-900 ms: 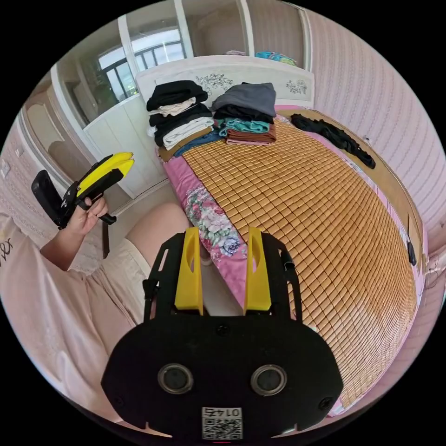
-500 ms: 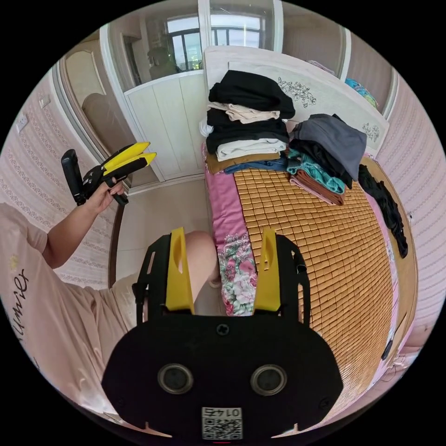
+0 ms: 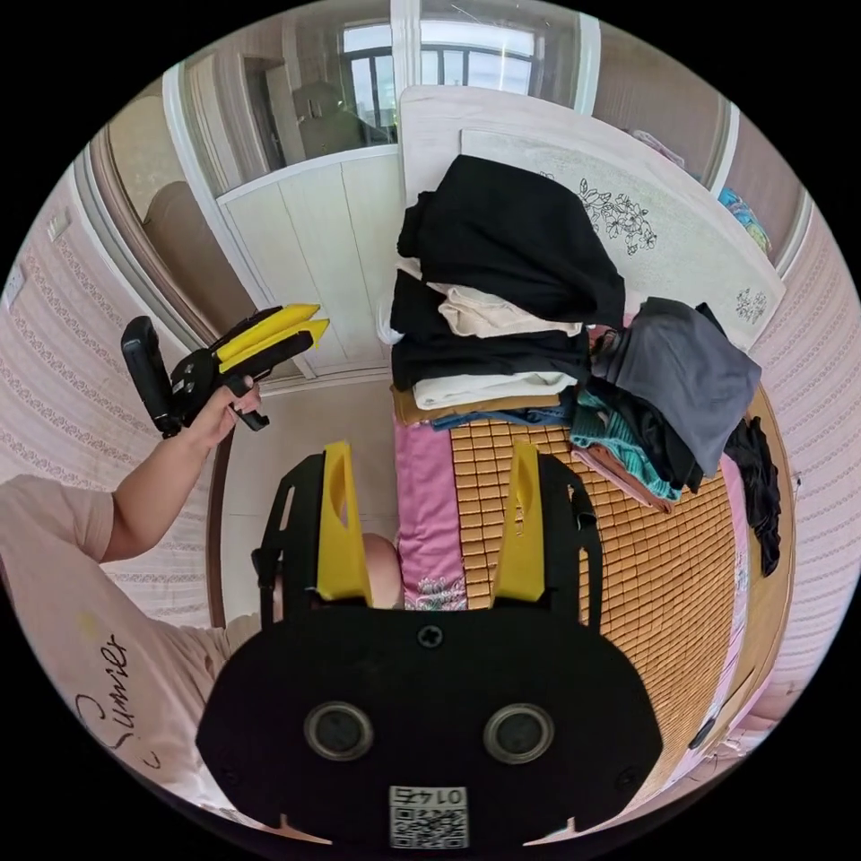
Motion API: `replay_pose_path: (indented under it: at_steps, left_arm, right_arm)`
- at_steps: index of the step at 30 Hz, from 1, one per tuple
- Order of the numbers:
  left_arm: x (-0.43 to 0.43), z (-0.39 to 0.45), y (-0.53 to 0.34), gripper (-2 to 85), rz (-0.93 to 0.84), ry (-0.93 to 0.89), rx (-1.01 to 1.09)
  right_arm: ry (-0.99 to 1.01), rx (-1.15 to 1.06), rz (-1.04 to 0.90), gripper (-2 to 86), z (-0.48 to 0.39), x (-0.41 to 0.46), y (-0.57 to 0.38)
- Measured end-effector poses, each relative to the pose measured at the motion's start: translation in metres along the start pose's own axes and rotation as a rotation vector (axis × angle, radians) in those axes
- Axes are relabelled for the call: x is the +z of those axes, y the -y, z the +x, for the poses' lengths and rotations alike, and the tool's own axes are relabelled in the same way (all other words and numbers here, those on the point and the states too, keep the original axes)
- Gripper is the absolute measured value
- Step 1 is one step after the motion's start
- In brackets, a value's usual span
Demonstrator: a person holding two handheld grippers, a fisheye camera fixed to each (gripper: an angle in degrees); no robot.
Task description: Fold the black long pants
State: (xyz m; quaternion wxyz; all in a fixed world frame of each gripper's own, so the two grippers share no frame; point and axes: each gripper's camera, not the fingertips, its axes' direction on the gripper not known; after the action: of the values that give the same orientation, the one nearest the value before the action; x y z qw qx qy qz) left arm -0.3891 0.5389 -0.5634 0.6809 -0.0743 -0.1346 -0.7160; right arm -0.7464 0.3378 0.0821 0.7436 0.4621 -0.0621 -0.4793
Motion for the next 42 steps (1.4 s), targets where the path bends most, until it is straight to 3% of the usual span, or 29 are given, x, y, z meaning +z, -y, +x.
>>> replay_pose_path:
  at_steps: [7, 12, 15, 18, 22, 27, 34, 38, 42]
  left_arm:
    - [0.063, -0.035, 0.064, 12.0, -0.032, -0.009, -0.047]
    - [0.106, -0.048, 0.094, 10.4, -0.070, 0.059, -0.050]
    - [0.129, -0.053, 0.105, 7.5, -0.137, -0.007, -0.080]
    - [0.134, -0.052, 0.113, 4.7, -0.148, 0.007, -0.048]
    - [0.114, -0.050, 0.129, 0.1, -0.071, -0.033, -0.037]
    - [0.108, -0.034, 0.158, -0.7, -0.076, -0.081, -0.013]
    - [0.051, 0.012, 0.215, -0.8, 0.055, -0.114, 0.103]
    - [0.016, 0.036, 0.244, -0.9, 0.113, -0.265, 0.096]
    - [0.015, 0.076, 0.252, -0.9, 0.088, -0.484, 0.084]
  right_arm:
    - [-0.136, -0.103, 0.031, 17.8, -0.026, 0.023, 0.072]
    - [-0.207, -0.140, 0.016, 17.2, -0.038, 0.045, 0.112]
    - [-0.281, -0.091, -0.095, 12.7, -0.031, 0.068, 0.128]
    - [-0.220, -0.037, -0.123, 6.6, -0.015, 0.063, 0.129]
    - [-0.119, 0.056, 0.029, 2.2, 0.011, 0.008, 0.103]
    - [-0.067, 0.167, 0.203, 1.2, 0.046, -0.067, 0.057]
    - [-0.009, 0.295, 0.497, 0.9, 0.091, -0.189, -0.048]
    - [-0.019, 0.291, 0.591, 0.8, 0.106, -0.250, -0.126]
    - [-0.114, 0.324, 0.554, 0.8, 0.125, -0.278, -0.202]
